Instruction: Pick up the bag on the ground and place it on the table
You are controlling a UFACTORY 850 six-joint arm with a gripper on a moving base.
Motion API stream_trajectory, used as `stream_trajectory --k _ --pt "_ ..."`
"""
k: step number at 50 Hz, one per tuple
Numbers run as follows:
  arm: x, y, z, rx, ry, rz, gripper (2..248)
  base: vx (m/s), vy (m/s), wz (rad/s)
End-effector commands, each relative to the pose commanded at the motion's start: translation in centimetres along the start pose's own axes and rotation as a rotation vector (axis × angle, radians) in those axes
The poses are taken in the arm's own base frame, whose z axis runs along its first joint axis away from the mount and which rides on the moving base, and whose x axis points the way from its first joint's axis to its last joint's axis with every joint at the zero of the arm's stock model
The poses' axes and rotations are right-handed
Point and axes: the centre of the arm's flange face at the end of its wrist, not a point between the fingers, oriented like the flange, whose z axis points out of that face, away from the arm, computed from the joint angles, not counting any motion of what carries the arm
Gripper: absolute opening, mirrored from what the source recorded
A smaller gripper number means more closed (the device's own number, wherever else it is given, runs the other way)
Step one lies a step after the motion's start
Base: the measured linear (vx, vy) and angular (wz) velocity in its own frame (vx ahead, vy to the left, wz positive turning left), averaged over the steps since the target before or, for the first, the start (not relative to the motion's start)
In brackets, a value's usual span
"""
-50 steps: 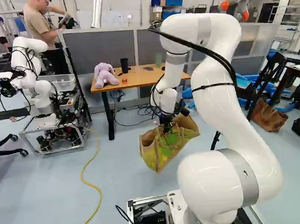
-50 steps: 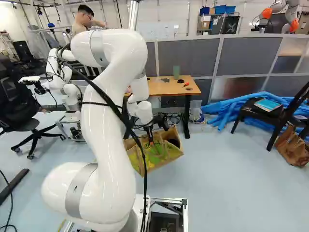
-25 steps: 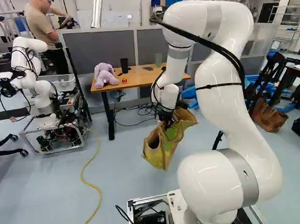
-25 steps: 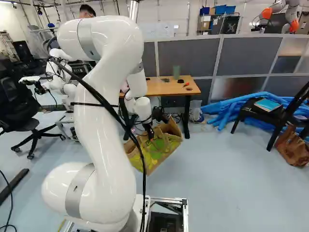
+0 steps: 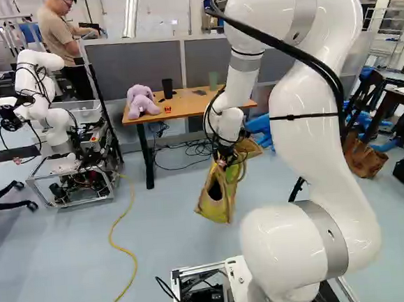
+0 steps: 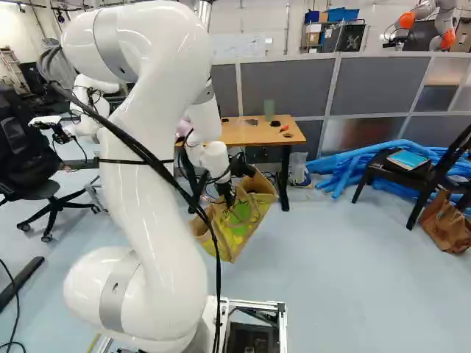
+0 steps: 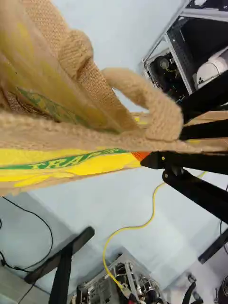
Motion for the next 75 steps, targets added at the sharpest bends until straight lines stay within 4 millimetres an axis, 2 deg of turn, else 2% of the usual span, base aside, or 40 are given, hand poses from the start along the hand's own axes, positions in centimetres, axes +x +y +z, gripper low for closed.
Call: stream_trajectory --k 21,75 --pt "-0.3 0.1 -3.1 0.020 0.043 -0.189 34 0.000 0.000 0.000" --pt "-0.7 0.1 -10.5 0.073 0.148 -0.203 34 0.000 0.000 0.000"
